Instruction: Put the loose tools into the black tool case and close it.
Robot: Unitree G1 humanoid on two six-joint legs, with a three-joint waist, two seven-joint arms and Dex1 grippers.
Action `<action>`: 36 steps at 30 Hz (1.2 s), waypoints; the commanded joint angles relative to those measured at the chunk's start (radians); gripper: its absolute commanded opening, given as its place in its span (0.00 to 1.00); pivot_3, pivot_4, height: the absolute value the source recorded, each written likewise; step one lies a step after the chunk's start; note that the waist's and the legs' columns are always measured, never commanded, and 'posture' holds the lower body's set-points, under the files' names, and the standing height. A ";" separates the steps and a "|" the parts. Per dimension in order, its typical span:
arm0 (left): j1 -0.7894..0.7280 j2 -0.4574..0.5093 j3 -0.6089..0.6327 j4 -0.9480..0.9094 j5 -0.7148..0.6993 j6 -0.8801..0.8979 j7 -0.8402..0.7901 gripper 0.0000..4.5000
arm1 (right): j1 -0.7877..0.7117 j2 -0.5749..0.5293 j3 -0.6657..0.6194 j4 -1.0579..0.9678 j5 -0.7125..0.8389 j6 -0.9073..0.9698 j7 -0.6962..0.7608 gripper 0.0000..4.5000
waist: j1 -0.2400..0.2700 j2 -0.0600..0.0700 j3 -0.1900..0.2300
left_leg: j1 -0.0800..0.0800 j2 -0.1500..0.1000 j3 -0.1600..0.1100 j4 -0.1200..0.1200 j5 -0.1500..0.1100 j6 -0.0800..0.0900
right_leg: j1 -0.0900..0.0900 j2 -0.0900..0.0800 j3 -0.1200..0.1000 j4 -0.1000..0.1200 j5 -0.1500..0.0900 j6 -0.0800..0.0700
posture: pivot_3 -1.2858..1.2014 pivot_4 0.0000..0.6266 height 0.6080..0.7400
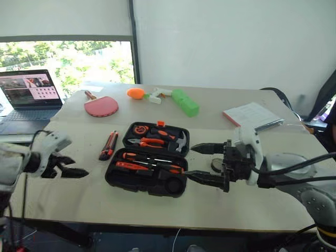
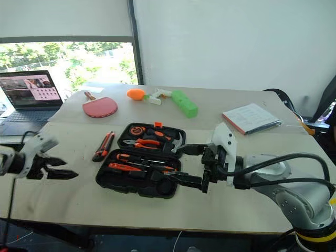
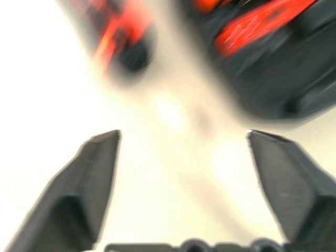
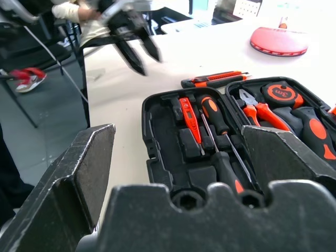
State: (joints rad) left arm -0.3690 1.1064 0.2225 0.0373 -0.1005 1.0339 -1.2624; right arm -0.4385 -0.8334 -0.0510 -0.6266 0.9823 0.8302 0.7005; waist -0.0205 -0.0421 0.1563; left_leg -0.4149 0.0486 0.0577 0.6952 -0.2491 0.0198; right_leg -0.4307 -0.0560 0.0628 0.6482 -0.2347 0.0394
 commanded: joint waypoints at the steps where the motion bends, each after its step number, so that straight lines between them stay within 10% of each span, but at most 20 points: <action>1: -0.037 -0.018 0.090 -0.093 -0.066 0.133 0.095 0.99 | -0.036 0.005 -0.003 0.016 -0.020 -0.033 0.049 1.00 | 0.013 0.000 0.000 | 0.000 0.000 0.001 0.000 0.000 0.000 | 0.000 0.000 0.000 0.000 0.000 0.000 | 0.52 0.24 0.99; 10: -0.499 -0.196 -0.193 0.133 -0.065 0.395 0.369 0.99 | -0.059 0.044 0.020 0.008 -0.039 -0.021 0.056 1.00 | 0.032 -0.001 0.000 | 0.000 -0.004 0.002 0.001 0.000 -0.001 | 0.004 -0.001 -0.002 -0.001 0.000 0.001 | 0.52 0.24 0.99; 30: -0.952 -0.538 -0.395 1.107 0.112 -0.098 0.522 0.99 | 0.079 0.085 -0.014 -0.144 -0.046 -0.028 -0.067 1.00 | 0.016 -0.003 0.000 | -0.002 -0.005 0.001 0.000 0.000 0.000 | 0.001 0.000 -0.002 -0.002 0.000 0.000 | 0.52 0.24 0.99; 36: -0.956 -0.557 -0.393 1.172 0.147 -0.138 0.523 0.60 | 0.079 0.084 -0.022 -0.143 -0.040 -0.026 -0.086 1.00 | 0.017 -0.003 0.001 | -0.002 -0.005 0.001 0.000 0.000 0.000 | 0.001 -0.001 -0.002 -0.001 0.000 0.000 | 0.52 0.24 0.99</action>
State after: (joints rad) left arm -1.2979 0.5515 -0.1752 1.1939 0.0366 0.9125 -0.7382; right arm -0.3548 -0.7513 -0.0361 -0.7398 0.9266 0.8252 0.6256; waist -0.0038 -0.0452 0.1569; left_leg -0.4167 0.0436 0.0589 0.6951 -0.2489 0.0193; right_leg -0.4293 -0.0568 0.0610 0.6467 -0.2347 0.0398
